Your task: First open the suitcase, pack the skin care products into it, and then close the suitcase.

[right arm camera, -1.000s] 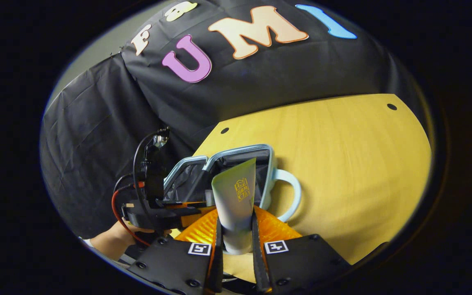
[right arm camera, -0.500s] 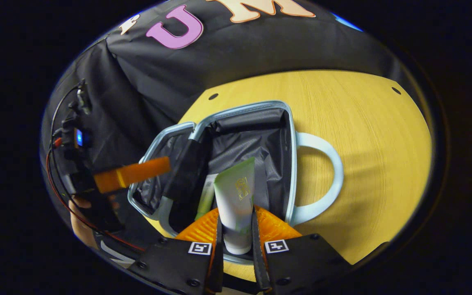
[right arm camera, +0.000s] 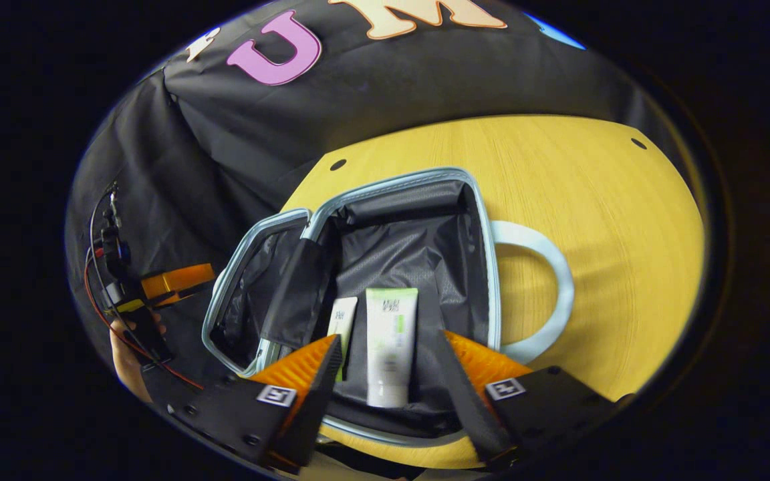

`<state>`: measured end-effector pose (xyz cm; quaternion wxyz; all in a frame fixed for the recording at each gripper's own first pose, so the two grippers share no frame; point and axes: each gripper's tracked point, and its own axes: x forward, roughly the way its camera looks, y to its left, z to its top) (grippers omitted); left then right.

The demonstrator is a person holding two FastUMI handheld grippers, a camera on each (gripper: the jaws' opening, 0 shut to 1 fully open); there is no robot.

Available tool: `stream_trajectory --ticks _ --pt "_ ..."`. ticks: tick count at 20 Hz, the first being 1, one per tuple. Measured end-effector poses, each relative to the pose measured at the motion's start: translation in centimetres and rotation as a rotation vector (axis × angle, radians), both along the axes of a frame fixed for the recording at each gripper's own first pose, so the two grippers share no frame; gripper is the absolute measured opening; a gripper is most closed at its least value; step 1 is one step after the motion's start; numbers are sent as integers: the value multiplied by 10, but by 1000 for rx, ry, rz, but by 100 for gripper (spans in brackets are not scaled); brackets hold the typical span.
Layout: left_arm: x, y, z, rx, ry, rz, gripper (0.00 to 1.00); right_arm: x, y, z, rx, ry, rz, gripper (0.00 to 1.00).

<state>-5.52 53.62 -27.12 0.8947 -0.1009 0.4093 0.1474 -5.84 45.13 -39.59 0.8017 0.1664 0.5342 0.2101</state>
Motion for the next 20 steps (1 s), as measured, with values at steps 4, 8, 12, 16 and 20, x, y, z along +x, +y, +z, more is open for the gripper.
stream_trajectory --ticks 4,8,12,16,20 --pt "2 61 -7 43 -9 78 96 17 -2 18 17 -64 -29 98" --pt "0 110 -35 -14 26 168 95 31 -18 24 -7 -106 -76 98" --pt "-9 128 -74 -67 113 161 82 35 -37 23 -54 -119 -118 98" --pt "-5 125 -97 -106 169 115 67 39 -49 22 -77 -129 -154 98" --pt "1 117 -102 -126 182 104 13 40 -53 24 -82 -145 -156 98"
